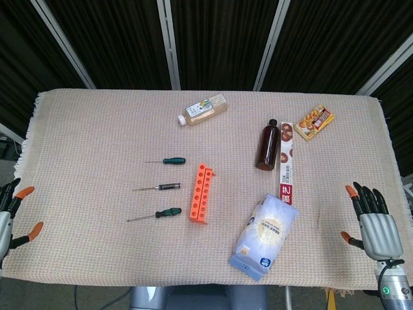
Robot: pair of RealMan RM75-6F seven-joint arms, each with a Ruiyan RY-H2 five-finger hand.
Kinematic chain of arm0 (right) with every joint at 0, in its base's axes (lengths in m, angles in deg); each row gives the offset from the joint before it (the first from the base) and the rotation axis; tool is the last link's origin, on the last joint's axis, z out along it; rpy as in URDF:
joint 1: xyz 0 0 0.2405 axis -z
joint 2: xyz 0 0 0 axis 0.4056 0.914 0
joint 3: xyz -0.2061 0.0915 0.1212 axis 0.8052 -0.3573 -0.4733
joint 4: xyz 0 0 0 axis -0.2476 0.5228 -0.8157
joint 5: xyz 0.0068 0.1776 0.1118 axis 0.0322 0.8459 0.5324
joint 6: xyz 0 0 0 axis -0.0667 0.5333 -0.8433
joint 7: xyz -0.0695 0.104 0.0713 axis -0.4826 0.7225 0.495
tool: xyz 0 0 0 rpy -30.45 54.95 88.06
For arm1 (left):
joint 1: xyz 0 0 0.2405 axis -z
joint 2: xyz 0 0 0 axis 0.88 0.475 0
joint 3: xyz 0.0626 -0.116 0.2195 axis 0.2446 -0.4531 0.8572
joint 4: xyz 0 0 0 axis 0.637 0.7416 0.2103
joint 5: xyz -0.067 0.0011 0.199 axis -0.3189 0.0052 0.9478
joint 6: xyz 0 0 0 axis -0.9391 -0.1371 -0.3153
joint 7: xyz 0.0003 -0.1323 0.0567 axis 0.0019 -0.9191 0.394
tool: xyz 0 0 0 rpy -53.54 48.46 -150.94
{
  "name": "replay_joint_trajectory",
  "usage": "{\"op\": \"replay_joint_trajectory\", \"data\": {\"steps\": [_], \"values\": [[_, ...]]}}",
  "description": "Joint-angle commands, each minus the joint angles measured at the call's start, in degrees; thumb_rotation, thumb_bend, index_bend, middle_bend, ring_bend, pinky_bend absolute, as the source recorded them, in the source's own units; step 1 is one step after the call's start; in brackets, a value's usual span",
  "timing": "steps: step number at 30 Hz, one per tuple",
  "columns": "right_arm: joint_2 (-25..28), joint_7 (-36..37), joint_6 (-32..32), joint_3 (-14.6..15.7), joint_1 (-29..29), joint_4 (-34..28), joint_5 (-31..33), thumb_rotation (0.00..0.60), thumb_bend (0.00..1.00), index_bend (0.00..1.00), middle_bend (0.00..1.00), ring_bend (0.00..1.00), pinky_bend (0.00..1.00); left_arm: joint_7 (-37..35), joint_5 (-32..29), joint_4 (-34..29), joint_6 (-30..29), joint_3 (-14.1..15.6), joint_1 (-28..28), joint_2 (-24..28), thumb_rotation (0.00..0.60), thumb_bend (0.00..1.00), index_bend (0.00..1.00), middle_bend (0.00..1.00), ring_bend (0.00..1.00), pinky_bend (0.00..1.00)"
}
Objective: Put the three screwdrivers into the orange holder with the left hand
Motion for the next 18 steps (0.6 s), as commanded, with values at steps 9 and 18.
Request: {"op": "replay_joint_trajectory", "data": {"steps": [9,18], "values": [[0.02,-1.01,-0.42,-0.39,-0.64,-0.51,0.29,0.6,0.0,0.0,0.0,0.0,0.0,1.21,-0.89,-0.32,1.6,-0.5,1.08,-0.56,0.6,0.26,0.19,0.01,0.0,0.0],[0.43,-0.72,0.91,0.03,0.48,-0.36,0.57,0.6,0.0,0.0,0.0,0.0,0.0,1.12,-1.53,-0.35,5.47,-0.51,3.17,-0.55,0.6,0.26,0.22,0.02,0.0,0.0]]}}
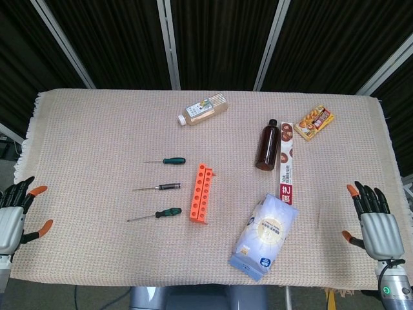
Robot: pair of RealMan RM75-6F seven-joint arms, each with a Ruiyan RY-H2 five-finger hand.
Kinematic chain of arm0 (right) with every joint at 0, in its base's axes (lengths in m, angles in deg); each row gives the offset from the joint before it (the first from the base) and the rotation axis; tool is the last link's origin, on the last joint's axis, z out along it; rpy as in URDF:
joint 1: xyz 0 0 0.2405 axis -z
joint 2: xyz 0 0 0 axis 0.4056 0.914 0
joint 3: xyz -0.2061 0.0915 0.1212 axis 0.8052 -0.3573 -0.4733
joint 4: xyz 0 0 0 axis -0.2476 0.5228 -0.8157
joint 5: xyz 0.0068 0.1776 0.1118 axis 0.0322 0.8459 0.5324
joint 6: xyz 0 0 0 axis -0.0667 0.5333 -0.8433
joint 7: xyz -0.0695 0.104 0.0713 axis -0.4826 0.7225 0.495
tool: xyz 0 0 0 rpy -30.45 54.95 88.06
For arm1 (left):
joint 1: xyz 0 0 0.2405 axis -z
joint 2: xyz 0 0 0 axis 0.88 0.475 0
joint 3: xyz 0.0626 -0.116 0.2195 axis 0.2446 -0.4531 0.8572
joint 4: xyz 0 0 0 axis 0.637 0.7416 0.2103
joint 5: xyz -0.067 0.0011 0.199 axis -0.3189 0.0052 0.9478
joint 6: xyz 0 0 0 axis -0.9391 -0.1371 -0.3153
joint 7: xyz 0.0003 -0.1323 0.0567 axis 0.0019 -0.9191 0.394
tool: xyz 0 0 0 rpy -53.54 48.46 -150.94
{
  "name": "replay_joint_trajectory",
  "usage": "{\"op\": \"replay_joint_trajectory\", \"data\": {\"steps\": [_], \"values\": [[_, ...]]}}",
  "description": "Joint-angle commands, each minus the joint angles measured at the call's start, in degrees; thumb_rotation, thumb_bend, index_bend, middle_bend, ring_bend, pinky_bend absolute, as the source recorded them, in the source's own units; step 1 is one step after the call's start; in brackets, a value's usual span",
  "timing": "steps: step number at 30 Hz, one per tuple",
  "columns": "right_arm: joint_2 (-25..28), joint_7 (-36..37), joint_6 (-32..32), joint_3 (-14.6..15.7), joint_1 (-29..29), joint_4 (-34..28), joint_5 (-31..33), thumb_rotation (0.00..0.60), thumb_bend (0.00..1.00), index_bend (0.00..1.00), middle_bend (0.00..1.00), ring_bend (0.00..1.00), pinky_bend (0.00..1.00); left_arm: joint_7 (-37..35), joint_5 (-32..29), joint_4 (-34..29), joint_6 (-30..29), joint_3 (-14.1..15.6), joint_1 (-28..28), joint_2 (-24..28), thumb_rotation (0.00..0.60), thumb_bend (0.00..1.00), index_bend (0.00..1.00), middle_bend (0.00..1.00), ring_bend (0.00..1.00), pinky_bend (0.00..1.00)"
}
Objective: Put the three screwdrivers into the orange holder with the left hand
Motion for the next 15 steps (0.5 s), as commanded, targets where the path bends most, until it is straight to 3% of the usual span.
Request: {"op": "replay_joint_trajectory", "data": {"steps": [1,5,9,15], "values": [[0.12,0.34,0.23,0.02,0.27,0.1,0.25,0.6,0.0,0.0,0.0,0.0,0.0,0.16,-0.05,-0.25,1.1,-0.03,0.82,0.1,0.6,0.26,0.22,0.02,0.0,0.0],[0.13,0.68,0.35,0.03,0.39,0.44,0.3,0.6,0.0,0.0,0.0,0.0,0.0,0.45,-0.97,0.02,4.56,-0.25,2.78,0.12,0.6,0.27,0.23,0.03,0.0,0.0],[0.02,1.51,0.13,0.1,0.4,1.04,0.43,0.6,0.0,0.0,0.0,0.0,0.0,2.81,-1.5,-0.59,7.86,-0.65,5.2,0.35,0.6,0.4,0.26,0.04,0.0,0.0],[0.08,2.52,0.48,0.08,0.3,1.63,-0.29,0.6,0.0,0.0,0.0,0.0,0.0,6.09,-0.7,-2.41,11.69,-1.46,8.98,1.02,0.6,0.4,0.33,0.04,0.0,0.0]]}}
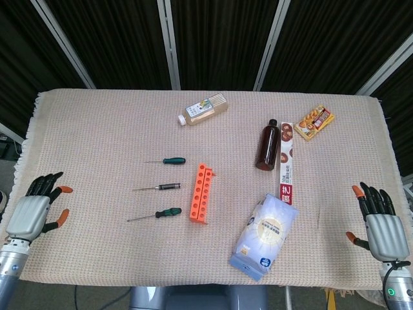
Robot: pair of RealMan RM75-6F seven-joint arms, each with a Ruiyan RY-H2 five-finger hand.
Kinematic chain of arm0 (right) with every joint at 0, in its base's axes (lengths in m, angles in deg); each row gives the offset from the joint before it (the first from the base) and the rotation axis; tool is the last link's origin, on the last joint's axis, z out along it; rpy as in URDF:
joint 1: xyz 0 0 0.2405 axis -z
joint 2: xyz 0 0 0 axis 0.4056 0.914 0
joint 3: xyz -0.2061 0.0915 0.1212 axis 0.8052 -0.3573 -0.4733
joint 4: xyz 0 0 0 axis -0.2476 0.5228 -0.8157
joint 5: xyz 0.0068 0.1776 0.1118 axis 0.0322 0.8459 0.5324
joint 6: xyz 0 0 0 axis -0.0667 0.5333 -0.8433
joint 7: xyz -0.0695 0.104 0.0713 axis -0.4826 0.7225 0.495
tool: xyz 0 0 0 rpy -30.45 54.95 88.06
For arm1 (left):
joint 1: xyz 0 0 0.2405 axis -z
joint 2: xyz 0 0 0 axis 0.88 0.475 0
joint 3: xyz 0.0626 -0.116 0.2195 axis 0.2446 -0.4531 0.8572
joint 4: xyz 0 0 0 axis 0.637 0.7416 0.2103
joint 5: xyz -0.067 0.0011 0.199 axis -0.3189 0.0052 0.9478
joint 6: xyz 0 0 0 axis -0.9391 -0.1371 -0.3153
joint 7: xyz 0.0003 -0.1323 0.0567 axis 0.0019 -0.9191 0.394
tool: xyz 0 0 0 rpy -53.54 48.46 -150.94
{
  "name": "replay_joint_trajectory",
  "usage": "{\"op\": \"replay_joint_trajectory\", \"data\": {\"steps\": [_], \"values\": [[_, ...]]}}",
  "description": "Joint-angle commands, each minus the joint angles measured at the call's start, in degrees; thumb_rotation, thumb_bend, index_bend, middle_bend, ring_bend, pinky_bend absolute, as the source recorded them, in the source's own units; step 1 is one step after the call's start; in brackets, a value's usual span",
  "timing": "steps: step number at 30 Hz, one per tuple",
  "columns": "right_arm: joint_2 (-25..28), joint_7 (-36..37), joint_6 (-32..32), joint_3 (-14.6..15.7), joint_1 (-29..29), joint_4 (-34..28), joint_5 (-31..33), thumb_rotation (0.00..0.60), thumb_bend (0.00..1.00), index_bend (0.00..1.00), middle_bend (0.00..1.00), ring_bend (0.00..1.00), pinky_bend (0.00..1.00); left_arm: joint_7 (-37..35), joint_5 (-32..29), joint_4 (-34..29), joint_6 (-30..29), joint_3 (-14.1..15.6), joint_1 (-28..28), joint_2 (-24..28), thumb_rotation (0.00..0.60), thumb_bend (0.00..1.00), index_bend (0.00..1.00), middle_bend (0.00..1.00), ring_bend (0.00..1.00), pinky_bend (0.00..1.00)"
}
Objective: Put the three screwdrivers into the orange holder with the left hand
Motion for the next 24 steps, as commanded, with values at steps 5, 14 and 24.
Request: {"op": "replay_joint_trajectory", "data": {"steps": [5,14,24], "values": [[0.32,1.32,1.25,0.47,0.34,0.3,-1.71,0.6,0.0,0.0,0.0,0.0,0.0,10.73,2.28,-5.2,8.61,-1.63,8.61,-0.15,0.6,0.24,0.34,0.04,0.0,0.0],[0.5,2.24,3.48,1.06,1.75,0.44,-2.64,0.6,0.0,0.0,0.0,0.0,0.0,27.18,-1.27,-8.71,12.61,-2.5,14.16,-4.83,0.6,0.2,0.38,0.05,0.0,0.0],[0.69,2.73,5.03,1.67,2.73,0.43,-4.01,0.6,0.0,0.0,0.0,0.0,0.0,49.79,-16.68,-9.7,10.52,-3.0,19.43,-19.43,0.6,0.19,0.38,0.05,0.0,0.0]]}}
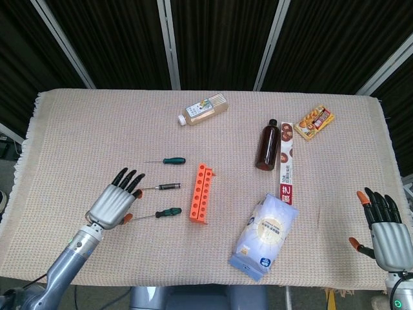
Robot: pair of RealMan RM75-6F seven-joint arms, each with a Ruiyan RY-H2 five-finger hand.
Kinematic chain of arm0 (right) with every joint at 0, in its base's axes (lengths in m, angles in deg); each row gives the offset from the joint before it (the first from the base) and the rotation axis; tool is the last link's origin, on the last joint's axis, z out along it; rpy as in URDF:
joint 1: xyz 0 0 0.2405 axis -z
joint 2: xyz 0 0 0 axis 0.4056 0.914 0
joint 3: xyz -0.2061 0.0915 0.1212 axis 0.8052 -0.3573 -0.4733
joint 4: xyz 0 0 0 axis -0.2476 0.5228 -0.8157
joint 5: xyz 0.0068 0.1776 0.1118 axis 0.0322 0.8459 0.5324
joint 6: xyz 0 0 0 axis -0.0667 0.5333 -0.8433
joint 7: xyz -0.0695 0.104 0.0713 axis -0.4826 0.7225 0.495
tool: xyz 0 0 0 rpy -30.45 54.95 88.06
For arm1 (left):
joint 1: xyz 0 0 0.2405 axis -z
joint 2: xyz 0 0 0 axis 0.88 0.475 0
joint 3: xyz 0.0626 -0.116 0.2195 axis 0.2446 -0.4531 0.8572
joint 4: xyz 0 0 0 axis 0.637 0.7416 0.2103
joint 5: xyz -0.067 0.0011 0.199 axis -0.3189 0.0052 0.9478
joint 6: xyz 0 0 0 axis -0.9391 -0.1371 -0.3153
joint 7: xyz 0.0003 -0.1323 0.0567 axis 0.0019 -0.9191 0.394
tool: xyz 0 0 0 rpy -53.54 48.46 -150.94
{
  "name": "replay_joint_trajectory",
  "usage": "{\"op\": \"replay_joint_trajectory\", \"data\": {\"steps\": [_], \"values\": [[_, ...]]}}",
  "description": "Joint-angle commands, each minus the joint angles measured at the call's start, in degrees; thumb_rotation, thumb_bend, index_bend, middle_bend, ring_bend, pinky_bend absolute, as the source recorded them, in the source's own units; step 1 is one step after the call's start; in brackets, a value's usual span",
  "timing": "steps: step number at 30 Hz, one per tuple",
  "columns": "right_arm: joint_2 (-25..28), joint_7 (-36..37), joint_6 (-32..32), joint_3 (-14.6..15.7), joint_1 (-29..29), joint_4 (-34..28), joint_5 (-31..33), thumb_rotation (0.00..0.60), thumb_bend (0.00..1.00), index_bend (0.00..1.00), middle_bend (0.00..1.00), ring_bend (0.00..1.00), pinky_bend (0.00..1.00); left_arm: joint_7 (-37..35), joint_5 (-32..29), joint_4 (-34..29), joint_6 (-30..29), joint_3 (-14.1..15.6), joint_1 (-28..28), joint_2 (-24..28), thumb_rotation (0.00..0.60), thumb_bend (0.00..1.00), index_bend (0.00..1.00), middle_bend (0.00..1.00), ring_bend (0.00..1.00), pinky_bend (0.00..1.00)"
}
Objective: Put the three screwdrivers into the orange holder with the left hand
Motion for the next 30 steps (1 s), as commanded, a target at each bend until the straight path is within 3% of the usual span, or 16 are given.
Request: {"op": "replay_joint_trajectory", "data": {"steps": [1,7,15,30], "values": [[0.08,0.08,0.18,0.06,0.13,-0.05,-0.17,0.6,0.0,0.0,0.0,0.0,0.0,8.89,-8.09,-0.41,-1.54,-0.28,3.2,-7.21,0.6,0.19,0.38,0.05,0.0,0.0],[0.25,0.34,0.24,0.14,0.47,-0.07,0.01,0.6,0.0,0.0,0.0,0.0,0.0,14.56,-18.21,0.9,-2.31,-1.03,7.13,-13.22,0.6,0.24,0.34,0.02,0.0,0.0],[0.53,0.4,0.57,0.05,1.02,-0.09,0.44,0.6,0.0,0.0,0.0,0.0,0.0,18.13,-26.41,2.13,-4.82,-2.41,11.72,-17.56,0.6,0.27,0.31,0.0,0.0,0.0],[1.18,1.02,1.21,-0.19,1.94,-0.33,1.09,0.6,0.0,0.0,0.0,0.0,0.0,21.46,-32.99,5.89,-7.88,-0.4,17.72,-23.43,0.6,0.27,0.29,0.0,0.0,0.0]]}}
